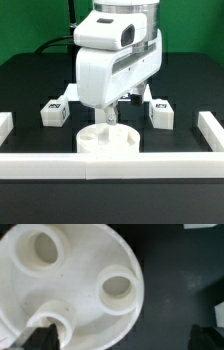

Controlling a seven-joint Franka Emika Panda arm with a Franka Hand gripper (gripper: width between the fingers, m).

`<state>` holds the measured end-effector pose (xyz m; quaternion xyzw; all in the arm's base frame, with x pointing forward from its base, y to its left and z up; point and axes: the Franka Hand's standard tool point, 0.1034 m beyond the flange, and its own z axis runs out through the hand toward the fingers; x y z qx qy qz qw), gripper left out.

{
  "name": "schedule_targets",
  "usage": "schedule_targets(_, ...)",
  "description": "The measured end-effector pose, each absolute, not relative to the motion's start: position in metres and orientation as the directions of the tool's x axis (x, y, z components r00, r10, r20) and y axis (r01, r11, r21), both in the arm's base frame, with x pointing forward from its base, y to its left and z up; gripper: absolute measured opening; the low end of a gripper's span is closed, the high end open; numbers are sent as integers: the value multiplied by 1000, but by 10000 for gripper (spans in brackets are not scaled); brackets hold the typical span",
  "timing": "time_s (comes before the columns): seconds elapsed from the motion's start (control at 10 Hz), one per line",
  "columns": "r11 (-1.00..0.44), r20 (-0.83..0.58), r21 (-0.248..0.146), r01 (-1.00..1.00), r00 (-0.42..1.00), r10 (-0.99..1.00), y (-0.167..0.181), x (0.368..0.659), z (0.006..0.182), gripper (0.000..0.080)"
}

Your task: Assemble stool

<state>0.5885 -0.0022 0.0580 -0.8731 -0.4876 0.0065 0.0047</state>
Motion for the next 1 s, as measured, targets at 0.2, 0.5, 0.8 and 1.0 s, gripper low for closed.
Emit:
schedule_targets(0.2, -525, -7, -16, 851, 525, 851, -2, 588, 57, 650)
schedule_targets(0.5, -523, 4, -7, 852, 523, 852, -8, 584, 37, 650)
schedule_targets(0.8, -529, -2, -25, 848, 529, 849, -13, 579, 18, 650)
schedule_targets(1.0, -531, -6, -32, 847, 531, 847, -14, 577, 13, 650)
